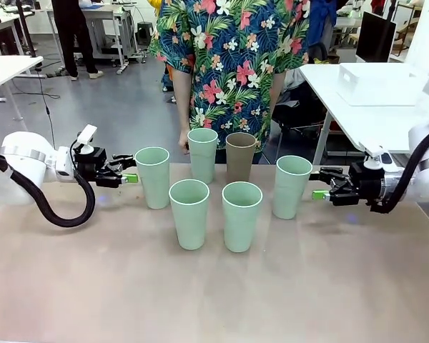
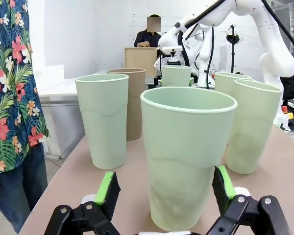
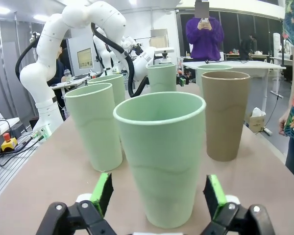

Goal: Stack the cups and store them in the basket.
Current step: Pick up two Reusable plastic cups , one in each hand.

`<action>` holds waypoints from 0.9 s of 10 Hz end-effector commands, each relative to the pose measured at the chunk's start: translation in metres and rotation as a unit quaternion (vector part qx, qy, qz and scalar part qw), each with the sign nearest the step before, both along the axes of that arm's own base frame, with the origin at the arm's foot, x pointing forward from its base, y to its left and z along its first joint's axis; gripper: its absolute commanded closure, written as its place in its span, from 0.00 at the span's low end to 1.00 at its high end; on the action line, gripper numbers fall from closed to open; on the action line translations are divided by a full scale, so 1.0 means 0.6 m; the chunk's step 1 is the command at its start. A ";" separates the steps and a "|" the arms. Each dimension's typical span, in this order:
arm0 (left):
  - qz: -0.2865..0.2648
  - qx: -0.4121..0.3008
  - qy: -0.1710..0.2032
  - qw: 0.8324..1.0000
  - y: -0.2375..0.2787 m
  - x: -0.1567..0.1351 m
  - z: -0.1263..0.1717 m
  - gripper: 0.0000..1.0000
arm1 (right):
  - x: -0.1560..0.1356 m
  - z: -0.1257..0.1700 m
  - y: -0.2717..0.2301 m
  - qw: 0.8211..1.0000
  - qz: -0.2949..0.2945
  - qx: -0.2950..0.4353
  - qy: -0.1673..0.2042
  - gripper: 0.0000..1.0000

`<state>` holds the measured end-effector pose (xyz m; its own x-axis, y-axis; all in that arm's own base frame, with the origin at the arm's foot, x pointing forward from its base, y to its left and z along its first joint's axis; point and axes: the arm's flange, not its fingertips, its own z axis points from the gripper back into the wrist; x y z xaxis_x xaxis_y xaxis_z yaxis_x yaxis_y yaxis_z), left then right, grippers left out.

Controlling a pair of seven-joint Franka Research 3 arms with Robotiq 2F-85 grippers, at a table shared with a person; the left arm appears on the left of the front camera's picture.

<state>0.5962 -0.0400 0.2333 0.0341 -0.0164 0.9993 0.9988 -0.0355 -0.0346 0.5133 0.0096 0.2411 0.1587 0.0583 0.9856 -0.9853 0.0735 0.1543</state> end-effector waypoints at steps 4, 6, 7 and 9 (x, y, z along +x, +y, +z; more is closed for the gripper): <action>0.006 0.004 -0.009 1.000 -0.029 -0.013 -0.007 0.00 | -0.012 -0.006 0.023 0.999 -0.025 0.007 -0.023 0.00; 0.018 0.010 -0.015 1.000 -0.035 -0.014 -0.010 0.00 | -0.011 -0.014 0.036 0.999 -0.043 0.005 -0.025 0.00; 0.019 0.009 -0.013 1.000 -0.038 -0.013 -0.013 0.00 | -0.011 -0.018 0.042 0.999 -0.045 0.006 -0.021 0.00; 0.013 0.010 -0.010 1.000 -0.043 -0.015 -0.013 0.00 | -0.013 -0.022 0.050 0.999 -0.045 0.008 -0.015 0.00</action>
<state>0.5926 -0.0583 0.2228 0.0376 -0.0460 0.9982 0.9988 -0.0287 -0.0389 0.5102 0.0302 0.2301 0.1621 0.0300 0.9863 -0.9794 0.1271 0.1571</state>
